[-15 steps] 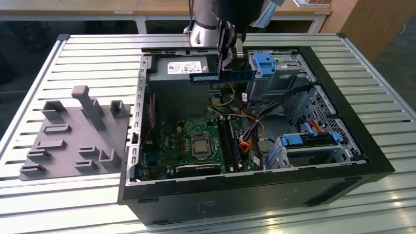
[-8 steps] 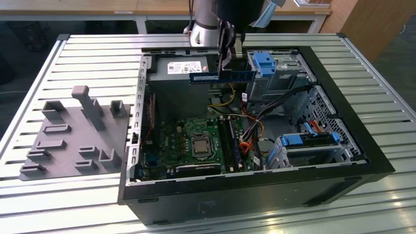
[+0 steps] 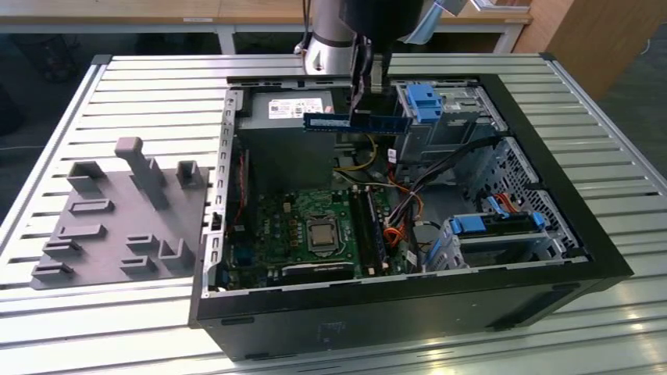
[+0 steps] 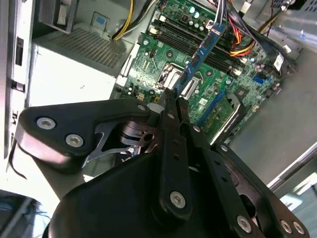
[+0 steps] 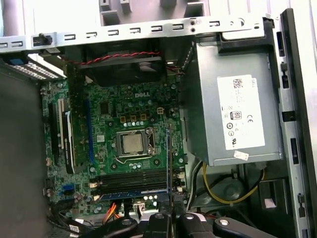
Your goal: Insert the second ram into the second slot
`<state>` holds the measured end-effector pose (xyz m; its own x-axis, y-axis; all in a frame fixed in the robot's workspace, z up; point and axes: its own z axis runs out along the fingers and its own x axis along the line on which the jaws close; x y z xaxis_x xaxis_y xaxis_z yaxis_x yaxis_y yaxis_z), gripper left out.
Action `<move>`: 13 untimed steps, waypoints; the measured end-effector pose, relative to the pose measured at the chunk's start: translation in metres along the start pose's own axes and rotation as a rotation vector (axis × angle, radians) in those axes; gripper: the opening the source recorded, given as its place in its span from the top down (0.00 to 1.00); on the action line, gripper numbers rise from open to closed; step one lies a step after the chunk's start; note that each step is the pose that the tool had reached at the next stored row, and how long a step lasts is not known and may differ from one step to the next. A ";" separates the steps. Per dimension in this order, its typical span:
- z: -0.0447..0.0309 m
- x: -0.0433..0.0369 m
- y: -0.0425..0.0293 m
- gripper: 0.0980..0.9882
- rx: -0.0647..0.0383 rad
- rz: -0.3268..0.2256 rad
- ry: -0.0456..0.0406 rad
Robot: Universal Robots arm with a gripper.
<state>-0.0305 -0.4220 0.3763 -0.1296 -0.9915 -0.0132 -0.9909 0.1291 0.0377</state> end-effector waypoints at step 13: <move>0.0003 0.0000 0.0000 0.95 0.002 0.128 -0.0032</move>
<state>-0.0306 -0.4219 0.3760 -0.2556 -0.9667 -0.0116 -0.9662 0.2551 0.0374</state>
